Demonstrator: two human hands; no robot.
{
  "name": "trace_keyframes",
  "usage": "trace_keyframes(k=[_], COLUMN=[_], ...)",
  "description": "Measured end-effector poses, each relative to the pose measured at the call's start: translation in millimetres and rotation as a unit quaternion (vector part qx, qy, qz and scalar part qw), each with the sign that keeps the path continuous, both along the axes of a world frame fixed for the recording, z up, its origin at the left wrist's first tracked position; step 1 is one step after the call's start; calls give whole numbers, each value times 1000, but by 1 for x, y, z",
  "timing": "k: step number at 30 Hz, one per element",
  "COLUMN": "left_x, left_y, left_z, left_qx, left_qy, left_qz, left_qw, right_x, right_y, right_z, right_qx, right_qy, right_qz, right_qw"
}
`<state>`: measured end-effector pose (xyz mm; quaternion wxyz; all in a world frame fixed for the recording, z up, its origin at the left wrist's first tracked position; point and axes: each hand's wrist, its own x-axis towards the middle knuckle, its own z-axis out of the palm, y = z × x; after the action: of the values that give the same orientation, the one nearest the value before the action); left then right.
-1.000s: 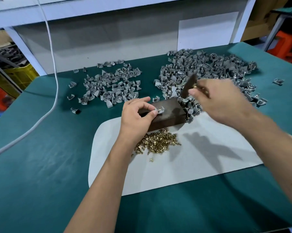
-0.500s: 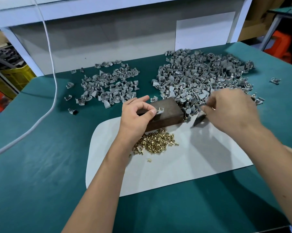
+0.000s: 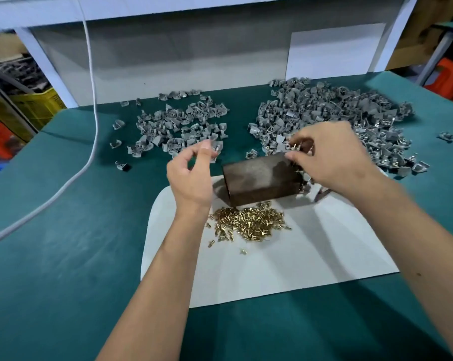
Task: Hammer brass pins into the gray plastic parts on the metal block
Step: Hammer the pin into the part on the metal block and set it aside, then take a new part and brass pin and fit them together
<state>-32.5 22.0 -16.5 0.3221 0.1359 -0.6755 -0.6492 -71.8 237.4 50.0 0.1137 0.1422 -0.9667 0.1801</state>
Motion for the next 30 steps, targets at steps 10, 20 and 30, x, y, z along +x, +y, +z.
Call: trace_keyframes(k=[10,20,30], left_x=[-13,-14,-11], left_y=[-21,-23,-26], left_z=[-14,-14,-18], left_qx=[135,139,41], left_qy=[-12,-6,-61], left_qz=[145,153,112], left_qw=[980,978,991], right_x=[-42,-50,-40], right_y=[-32,-149,-157], right_z=[9,-14,-15], right_qx=[13,130,18], right_qy=[-29,-79,-53], right_qz=[26,190,193], right_qw=[999,970,980])
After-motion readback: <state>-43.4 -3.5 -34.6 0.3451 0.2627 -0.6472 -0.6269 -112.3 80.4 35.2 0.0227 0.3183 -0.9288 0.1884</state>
